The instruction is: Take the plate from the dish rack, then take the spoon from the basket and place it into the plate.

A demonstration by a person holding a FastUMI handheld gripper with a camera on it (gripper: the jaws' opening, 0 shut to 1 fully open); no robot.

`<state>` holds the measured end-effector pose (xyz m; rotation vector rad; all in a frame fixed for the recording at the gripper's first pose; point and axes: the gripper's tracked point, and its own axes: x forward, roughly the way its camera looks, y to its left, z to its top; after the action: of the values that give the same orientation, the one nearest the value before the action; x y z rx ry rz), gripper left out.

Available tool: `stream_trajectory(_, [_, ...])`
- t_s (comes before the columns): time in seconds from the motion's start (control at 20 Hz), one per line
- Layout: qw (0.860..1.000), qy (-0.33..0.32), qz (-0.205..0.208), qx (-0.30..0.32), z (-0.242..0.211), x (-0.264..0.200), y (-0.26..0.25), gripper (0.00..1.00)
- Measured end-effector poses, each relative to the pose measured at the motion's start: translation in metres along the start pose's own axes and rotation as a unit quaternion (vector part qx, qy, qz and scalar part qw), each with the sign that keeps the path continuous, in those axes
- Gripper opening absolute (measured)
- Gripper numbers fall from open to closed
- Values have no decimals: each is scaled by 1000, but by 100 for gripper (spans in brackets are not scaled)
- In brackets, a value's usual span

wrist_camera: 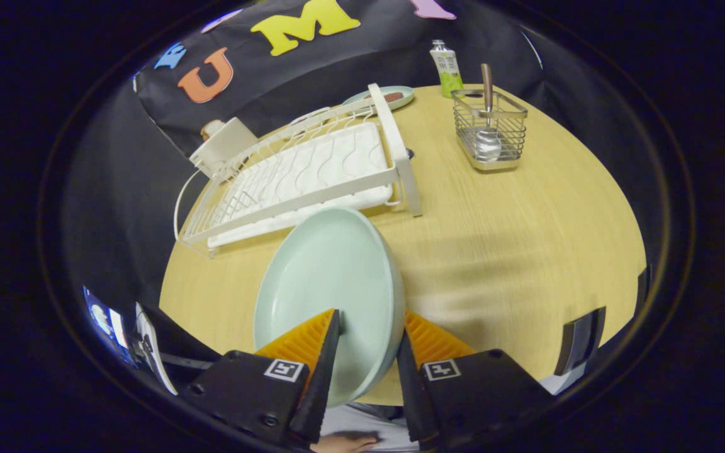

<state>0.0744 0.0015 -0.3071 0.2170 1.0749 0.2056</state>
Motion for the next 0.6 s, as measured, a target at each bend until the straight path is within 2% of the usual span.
stream_trajectory(0.1, [1000,-12,-15,-4,3,2,-7,57])
stream_trajectory(0.2, [999,-25,-29,-13,6,4,-16,64])
stream_trajectory(0.4, [999,-38,-31,-16,9,2,-22,81])
stream_trajectory(0.5, [996,-61,-61,-32,19,0,-36,91])
stream_trajectory(0.6, [992,-83,-82,-44,27,-6,-47,94])
